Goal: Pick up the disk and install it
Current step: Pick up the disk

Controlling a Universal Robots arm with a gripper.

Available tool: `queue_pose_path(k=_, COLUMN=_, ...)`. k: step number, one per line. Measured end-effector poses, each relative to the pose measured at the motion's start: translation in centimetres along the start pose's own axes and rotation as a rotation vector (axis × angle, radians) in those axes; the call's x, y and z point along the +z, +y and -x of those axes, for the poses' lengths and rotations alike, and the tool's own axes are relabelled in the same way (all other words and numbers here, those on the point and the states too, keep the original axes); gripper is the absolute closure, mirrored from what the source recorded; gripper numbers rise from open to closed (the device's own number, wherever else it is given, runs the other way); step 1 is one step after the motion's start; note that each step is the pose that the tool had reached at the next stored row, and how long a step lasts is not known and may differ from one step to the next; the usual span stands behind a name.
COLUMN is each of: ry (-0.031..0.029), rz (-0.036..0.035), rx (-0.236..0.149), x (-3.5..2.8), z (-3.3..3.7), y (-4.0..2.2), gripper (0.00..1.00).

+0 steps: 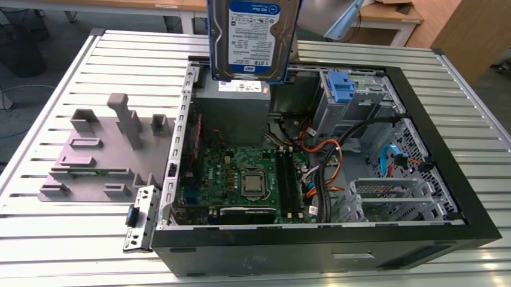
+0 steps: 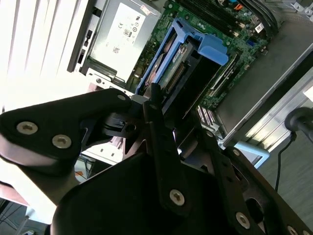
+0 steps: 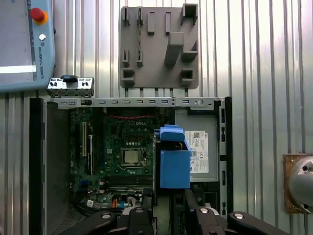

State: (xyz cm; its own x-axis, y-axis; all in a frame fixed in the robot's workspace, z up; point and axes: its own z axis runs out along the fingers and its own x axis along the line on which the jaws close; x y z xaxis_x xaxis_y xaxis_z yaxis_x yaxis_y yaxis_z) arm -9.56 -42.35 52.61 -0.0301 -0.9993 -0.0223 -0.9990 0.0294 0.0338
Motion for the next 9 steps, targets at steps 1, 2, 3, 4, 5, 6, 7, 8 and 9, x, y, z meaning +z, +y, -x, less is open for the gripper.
queue_pose_path(k=1, ry=0.0001, rz=0.0, rx=0.0, x=0.0, z=-0.04, y=0.0, gripper=0.65)
queue_pose_path(k=2, ry=0.0002, rz=0.0001, rx=0.0, x=-0.01, z=-0.09, y=-0.01, gripper=0.65)
queue_pose_path(k=3, ry=0.0002, rz=0.0001, rx=0.0, x=-0.01, z=-0.15, y=-0.01, gripper=0.65)
queue_pose_path(k=4, ry=0.0002, rz=0.0, rx=0.0, x=-0.01, z=-0.21, y=-0.01, gripper=0.65)
queue_pose_path(k=5, ry=0.0002, rz=0.0001, rx=0.0, x=-0.01, z=-0.27, y=-0.01, gripper=0.65)
queue_pose_path(k=6, ry=0.0002, rz=0.0, rx=0.0, x=0.0, z=-0.32, y=-0.01, gripper=0.65)
queue_pose_path(k=7, ry=0.0002, rz=-0.0001, rx=0.0, x=0.0, z=-0.32, y=-0.01, gripper=0.65)
queue_pose_path(k=8, ry=0.0002, rz=-0.0001, rx=0.0, x=0.0, z=-0.33, y=-0.01, gripper=0.65)
queue_pose_path(k=9, ry=0.0003, rz=0.0, rx=0.0, x=0.0, z=-0.32, y=-0.01, gripper=0.65)
